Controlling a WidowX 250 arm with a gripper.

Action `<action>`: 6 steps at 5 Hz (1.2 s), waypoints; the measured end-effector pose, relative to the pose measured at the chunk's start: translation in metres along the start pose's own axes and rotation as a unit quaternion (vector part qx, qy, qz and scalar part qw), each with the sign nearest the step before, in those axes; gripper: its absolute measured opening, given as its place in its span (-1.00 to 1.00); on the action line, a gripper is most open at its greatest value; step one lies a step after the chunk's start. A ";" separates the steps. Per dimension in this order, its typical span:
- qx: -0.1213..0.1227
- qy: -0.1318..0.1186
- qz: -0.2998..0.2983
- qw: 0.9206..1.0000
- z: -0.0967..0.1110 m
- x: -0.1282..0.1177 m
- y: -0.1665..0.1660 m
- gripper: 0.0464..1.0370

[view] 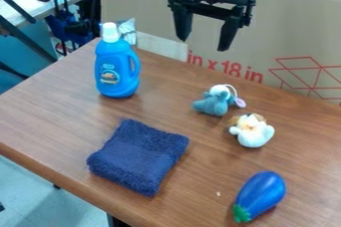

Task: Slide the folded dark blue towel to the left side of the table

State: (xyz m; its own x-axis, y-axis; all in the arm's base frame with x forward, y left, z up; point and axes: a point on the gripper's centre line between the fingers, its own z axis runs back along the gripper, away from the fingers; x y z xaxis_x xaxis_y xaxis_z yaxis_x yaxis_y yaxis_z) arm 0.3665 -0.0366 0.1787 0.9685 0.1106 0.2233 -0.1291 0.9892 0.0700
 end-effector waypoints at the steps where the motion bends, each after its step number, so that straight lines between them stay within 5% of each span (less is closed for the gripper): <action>1: 0.005 0.020 -0.004 1.000 -0.014 -0.005 -0.001 0.94; 2: 0.005 0.034 -0.047 0.998 -0.026 -0.022 0.000 0.94; 3: -0.002 0.023 -0.069 0.997 -0.024 -0.038 0.005 0.94; 6: 0.025 0.071 -0.053 0.996 -0.055 -0.092 0.027 0.94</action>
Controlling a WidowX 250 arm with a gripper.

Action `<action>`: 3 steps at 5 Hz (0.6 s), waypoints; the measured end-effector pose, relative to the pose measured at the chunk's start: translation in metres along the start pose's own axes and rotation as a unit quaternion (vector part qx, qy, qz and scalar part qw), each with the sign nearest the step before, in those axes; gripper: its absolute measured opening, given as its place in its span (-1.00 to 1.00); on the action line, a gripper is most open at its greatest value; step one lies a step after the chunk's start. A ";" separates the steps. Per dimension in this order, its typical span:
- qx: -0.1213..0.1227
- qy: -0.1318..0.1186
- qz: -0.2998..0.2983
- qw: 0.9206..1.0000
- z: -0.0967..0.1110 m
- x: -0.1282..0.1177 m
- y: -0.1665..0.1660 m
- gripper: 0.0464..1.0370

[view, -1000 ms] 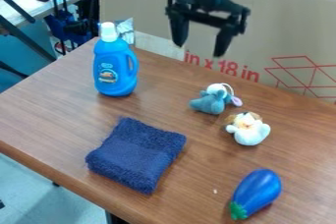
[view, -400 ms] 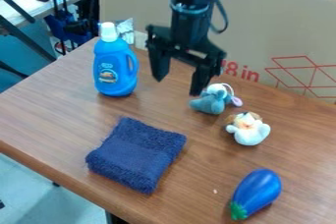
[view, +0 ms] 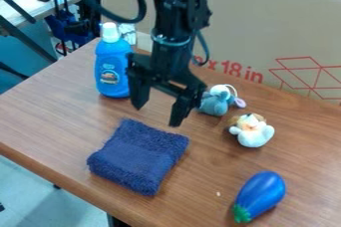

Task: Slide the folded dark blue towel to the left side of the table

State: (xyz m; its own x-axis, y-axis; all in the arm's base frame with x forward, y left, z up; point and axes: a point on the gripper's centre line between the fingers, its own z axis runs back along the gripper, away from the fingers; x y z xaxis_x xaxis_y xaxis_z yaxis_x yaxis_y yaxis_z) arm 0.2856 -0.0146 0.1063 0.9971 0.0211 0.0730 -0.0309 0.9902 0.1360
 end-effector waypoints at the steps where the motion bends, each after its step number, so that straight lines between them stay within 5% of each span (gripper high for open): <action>1: -0.017 0.025 0.008 1.000 -0.014 -0.012 0.006 0.94; 3: -0.065 0.047 -0.018 0.997 -0.048 -0.010 0.005 0.94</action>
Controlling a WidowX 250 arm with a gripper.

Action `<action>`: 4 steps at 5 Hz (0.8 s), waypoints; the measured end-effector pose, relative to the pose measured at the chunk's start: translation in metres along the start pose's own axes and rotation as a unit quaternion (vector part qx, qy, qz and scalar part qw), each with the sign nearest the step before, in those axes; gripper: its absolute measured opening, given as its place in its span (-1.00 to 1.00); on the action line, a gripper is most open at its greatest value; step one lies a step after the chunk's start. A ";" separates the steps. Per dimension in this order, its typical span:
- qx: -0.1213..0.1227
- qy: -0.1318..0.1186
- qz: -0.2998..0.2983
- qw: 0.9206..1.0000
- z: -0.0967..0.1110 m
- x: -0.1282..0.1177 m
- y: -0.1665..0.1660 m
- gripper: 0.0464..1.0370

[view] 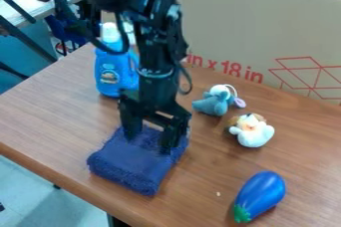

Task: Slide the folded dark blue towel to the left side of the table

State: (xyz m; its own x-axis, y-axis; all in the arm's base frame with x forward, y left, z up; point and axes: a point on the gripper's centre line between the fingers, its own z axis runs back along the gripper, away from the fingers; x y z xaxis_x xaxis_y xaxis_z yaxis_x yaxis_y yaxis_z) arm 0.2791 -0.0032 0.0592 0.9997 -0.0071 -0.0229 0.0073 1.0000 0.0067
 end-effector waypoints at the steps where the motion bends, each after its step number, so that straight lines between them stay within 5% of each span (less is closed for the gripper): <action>1: -0.008 -0.003 -0.018 1.000 -0.024 0.004 0.005 0.94; 3: -0.012 -0.039 -0.010 0.999 -0.040 0.002 0.019 0.94; 4: -0.025 -0.049 0.043 0.998 -0.038 0.000 0.048 0.94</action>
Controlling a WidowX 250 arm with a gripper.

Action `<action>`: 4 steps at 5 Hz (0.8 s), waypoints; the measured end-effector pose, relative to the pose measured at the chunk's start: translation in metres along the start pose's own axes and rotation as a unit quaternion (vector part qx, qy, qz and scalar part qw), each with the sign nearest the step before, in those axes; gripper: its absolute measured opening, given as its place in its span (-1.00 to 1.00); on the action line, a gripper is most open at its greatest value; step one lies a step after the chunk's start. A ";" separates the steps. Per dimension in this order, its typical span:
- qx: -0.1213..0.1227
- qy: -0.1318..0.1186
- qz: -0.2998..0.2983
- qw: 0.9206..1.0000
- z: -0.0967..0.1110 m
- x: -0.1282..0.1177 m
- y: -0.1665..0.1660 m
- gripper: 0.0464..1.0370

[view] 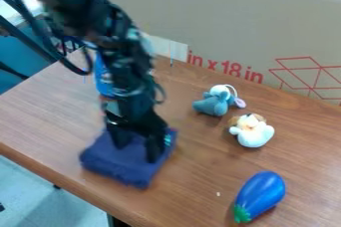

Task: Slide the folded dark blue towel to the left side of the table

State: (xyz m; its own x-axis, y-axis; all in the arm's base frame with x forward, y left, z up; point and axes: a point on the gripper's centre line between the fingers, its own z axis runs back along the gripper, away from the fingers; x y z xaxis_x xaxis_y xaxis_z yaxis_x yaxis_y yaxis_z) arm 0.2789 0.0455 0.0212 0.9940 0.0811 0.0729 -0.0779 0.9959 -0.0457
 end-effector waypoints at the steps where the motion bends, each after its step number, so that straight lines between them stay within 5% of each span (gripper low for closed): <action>1: -0.009 -0.008 0.069 0.998 0.007 0.000 0.041 0.94; 4: -0.004 0.034 0.144 0.989 0.021 0.004 0.115 0.94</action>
State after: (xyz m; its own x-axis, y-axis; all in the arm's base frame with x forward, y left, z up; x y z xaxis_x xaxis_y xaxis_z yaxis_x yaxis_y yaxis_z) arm 0.2719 0.1615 0.0366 0.9333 0.3588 -0.0110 -0.3588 0.9313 -0.0634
